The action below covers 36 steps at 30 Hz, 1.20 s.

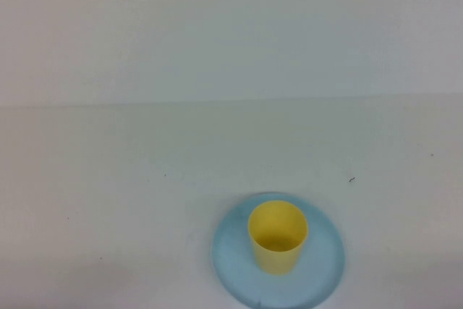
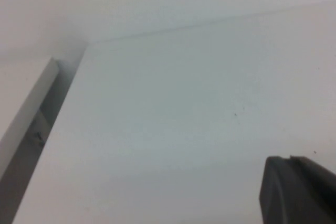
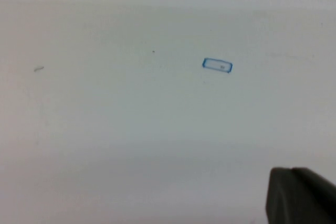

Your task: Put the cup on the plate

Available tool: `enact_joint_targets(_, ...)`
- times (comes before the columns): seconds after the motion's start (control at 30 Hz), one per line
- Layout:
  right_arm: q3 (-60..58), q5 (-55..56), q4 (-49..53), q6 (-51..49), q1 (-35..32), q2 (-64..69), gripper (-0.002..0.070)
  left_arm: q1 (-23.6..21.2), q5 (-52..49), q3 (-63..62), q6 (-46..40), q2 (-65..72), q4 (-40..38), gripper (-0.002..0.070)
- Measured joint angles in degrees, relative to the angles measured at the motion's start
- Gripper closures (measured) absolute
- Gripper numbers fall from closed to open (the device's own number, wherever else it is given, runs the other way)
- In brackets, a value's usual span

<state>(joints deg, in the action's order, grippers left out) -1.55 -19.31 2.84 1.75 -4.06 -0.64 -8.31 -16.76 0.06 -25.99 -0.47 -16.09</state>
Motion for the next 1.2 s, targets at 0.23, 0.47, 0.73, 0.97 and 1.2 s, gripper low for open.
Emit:
enact_joint_targets(0.23, 0.00, -1.42, 0.00, 4.75, 0.00, 0.00, 0.0676, 0.72, -3.95, 0.00, -0.08, 0.00, 0.43, 0.0675)
enact_joint_targets(0.47, 0.00, -1.51, 0.00, 5.12, 0.00, 0.00, 0.0676, 2.39, -4.32, 0.00, -0.02, 0.00, 0.43, 0.0675)
enact_joint_targets(0.73, 0.00, -1.51, 0.00, 5.24, 0.00, 0.00, 0.0676, 2.39, -4.21, 0.00, -0.02, 0.00, -0.14, 0.0675)
enact_joint_targets(0.97, 0.00, -1.51, 0.00, 5.24, 0.00, 0.00, 0.0676, 2.39, -4.21, 0.00, -0.02, 0.00, -0.14, 0.0675)
enact_joint_targets(1.2, 0.00, -1.51, -0.19, 5.34, 0.00, 0.00, 0.0676, 2.39, -4.21, 0.00, -0.02, 0.09, -0.23, 0.0675)
